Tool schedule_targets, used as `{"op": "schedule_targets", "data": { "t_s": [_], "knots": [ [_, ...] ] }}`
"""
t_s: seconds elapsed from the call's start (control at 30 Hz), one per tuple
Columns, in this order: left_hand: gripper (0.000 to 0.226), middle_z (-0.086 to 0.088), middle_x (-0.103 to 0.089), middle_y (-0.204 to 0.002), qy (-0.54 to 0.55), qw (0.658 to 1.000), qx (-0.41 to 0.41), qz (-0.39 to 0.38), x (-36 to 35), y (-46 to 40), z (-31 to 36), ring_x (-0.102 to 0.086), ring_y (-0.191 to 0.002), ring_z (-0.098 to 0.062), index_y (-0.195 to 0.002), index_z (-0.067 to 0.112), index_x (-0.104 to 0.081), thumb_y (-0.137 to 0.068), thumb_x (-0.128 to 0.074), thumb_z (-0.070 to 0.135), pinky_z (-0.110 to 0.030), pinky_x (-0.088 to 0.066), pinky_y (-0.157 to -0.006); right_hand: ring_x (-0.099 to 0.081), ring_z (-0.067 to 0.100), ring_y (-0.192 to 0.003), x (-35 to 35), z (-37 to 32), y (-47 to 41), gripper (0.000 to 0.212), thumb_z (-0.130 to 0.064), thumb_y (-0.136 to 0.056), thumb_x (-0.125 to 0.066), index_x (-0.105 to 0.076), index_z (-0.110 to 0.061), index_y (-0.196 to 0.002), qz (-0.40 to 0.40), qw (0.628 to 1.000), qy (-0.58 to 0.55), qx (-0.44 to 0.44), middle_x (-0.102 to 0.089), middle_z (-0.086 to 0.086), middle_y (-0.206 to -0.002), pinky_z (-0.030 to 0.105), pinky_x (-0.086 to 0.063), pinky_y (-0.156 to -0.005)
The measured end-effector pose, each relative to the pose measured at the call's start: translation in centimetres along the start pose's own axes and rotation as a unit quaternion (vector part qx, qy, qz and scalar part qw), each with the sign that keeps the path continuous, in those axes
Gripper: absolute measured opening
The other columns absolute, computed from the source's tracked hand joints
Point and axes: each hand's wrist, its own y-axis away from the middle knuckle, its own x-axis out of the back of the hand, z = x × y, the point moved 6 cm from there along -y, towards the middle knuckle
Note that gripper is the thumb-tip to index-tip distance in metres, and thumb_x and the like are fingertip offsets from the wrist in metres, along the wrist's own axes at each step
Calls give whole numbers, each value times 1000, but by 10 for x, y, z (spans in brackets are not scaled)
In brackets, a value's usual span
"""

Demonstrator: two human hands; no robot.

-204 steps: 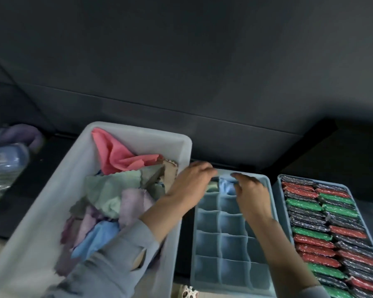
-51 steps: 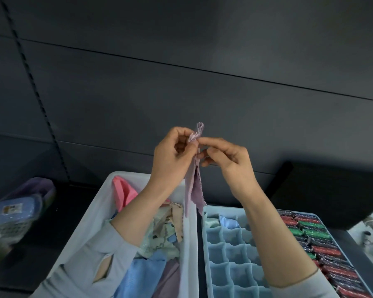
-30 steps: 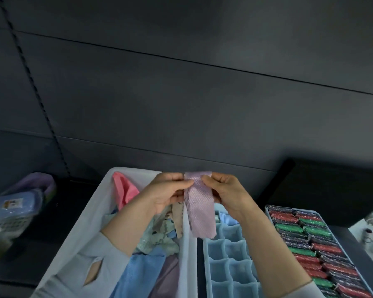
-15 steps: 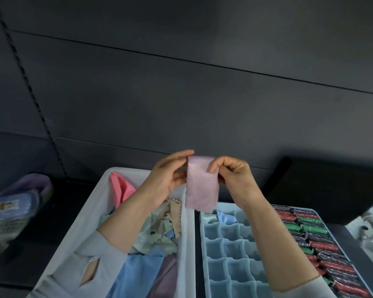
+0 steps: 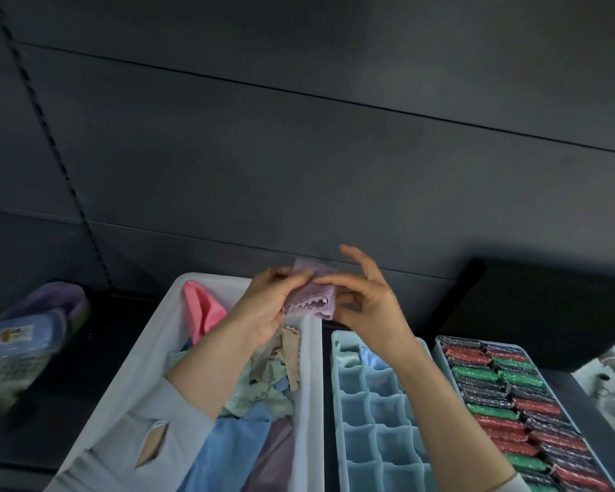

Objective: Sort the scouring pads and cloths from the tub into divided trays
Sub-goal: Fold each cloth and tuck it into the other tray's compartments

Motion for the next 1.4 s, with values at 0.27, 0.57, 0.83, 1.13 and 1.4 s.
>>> {"op": "schedule_targets", "data": {
  "t_s": [0.27, 0.57, 0.83, 1.13, 1.4],
  "knots": [
    [57, 4, -72, -108, -217, 970, -81, -70, -9, 8, -3, -65, -107, -13, -109, 21, -69, -79, -49, 66, -26, -46, -96, -58, 19, -70, 16, 16, -1, 12, -26, -84, -75, -75, -14, -85, 104, 981, -57, -152, -71, 18, -82, 36, -47, -67],
    [23, 4, -74, -102, -184, 972, -145, -26, -6, 8, 1, -71, -87, -8, -107, 20, -67, -90, -65, 5, -18, -53, -61, -64, 9, -60, 11, 9, 7, 7, -7, -92, -64, -70, -10, -95, 74, 961, -172, -205, -69, 2, -71, 22, -48, -49],
    [23, -4, -74, -97, -95, 992, -56, -58, -9, 11, 2, -70, -86, -20, -108, 19, -69, -99, -47, 18, -34, -57, -74, -57, 9, -68, 14, 9, 2, 34, 13, -94, -47, -67, -10, -79, 42, 971, -179, -154, -65, -3, -75, 22, -49, -62],
    [17, 4, -76, -91, -189, 979, -65, -41, 1, 6, -11, -72, -84, -12, -107, 13, -68, -90, -66, 12, -33, -58, -77, -64, 15, -95, 7, 16, 10, 27, -16, -101, -47, -66, -24, -119, 46, 965, -177, -188, -67, 4, -101, 27, -54, -83],
    [22, 1, -72, -100, -178, 979, -81, -48, 9, 6, -17, -70, -81, -9, -104, 21, -69, -90, -65, 4, -25, -56, -62, -69, 16, -88, -7, 28, 25, 29, 3, -91, -59, -63, -6, -118, 6, 946, -236, -223, -72, 6, -96, 27, -57, -73]
  ]
}}
